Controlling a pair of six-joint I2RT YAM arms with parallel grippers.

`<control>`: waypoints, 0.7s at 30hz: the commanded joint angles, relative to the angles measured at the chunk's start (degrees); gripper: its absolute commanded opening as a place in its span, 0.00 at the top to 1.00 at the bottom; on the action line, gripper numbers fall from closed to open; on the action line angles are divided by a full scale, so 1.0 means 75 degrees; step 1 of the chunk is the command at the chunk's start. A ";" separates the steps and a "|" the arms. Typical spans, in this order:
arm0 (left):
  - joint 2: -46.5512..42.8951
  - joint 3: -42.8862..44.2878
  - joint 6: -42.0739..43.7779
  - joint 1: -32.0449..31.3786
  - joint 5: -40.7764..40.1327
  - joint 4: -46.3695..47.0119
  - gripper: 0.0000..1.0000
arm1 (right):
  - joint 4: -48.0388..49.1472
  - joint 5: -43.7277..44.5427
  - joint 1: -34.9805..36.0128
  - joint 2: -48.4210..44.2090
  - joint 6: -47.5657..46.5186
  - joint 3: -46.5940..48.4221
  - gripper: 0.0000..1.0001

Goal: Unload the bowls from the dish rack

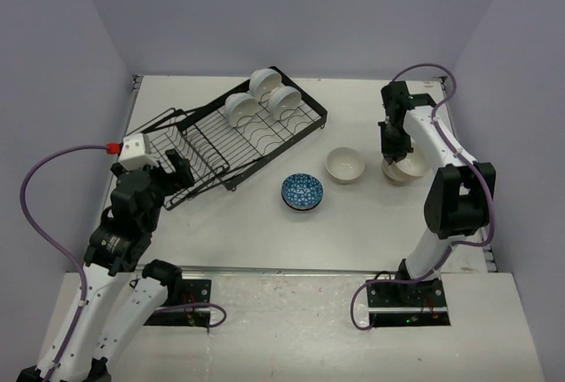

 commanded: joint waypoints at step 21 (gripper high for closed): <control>-0.0144 -0.0025 0.0147 -0.0129 -0.0053 0.0333 0.00 | 0.0391 0.0690 0.0241 -0.0086 0.0243 0.0034 1.00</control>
